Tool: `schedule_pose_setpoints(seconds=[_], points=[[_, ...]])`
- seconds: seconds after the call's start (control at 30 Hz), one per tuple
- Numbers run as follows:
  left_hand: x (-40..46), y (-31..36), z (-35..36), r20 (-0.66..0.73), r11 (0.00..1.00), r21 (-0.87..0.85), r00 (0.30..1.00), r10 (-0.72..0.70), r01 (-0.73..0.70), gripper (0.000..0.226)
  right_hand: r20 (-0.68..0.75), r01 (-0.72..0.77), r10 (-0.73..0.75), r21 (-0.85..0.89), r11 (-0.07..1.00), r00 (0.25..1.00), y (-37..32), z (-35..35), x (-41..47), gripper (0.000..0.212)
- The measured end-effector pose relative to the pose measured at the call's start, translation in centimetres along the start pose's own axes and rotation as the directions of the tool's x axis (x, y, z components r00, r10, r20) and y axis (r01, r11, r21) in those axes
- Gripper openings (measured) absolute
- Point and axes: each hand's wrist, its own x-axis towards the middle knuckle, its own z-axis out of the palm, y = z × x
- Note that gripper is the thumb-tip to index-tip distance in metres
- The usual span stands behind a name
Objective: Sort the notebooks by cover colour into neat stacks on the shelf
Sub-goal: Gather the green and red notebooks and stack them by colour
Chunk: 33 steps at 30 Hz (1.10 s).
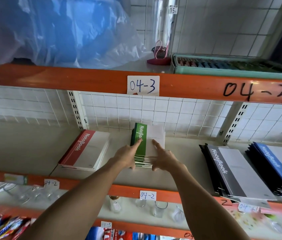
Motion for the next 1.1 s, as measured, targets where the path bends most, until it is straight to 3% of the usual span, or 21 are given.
schedule_pose_setpoints(seconds=[0.27,0.4,0.57,0.63,0.73,0.87,0.97,1.1], points=[[-2.3,-0.8,0.1,0.002,0.994,0.063,0.996,0.086,-0.086,0.128,0.039,-0.015,0.015,0.007,1.000,0.999,-0.8,0.4,-2.4,0.126],[-3.4,-1.0,0.7,0.035,0.994,-0.002,0.993,0.111,-0.111,0.129,0.081,-0.060,0.056,0.042,0.997,0.995,-1.6,0.4,-3.7,0.126],[-2.8,-1.4,-0.2,0.240,0.954,-0.299,0.965,0.106,-0.030,0.135,0.131,-0.098,0.073,0.197,0.976,0.989,-1.9,-0.4,-4.5,0.126],[-2.5,-1.8,-0.7,0.281,0.914,-0.406,0.954,0.103,0.021,0.119,0.147,-0.119,0.079,0.285,0.951,0.986,-2.1,-1.0,-4.7,0.118],[-1.8,-1.9,-1.3,0.239,0.799,-0.590,0.971,0.030,0.120,0.086,0.084,-0.154,0.130,0.454,0.878,0.988,-1.9,-1.6,-4.0,0.102],[0.1,-1.8,-1.4,0.178,0.572,-0.792,0.977,-0.116,0.212,0.092,0.029,-0.202,0.242,0.647,0.735,0.970,-1.8,-1.2,-1.5,0.090],[1.6,-1.7,-0.8,0.230,0.364,-0.879,0.943,-0.242,0.308,0.100,0.023,-0.243,0.362,0.781,0.575,0.932,-1.1,-0.5,0.5,0.079],[2.5,-0.9,1.0,0.232,0.058,-0.964,0.932,-0.279,0.258,0.074,0.015,-0.266,0.432,0.806,0.528,0.902,0.7,-0.1,3.2,0.093]])
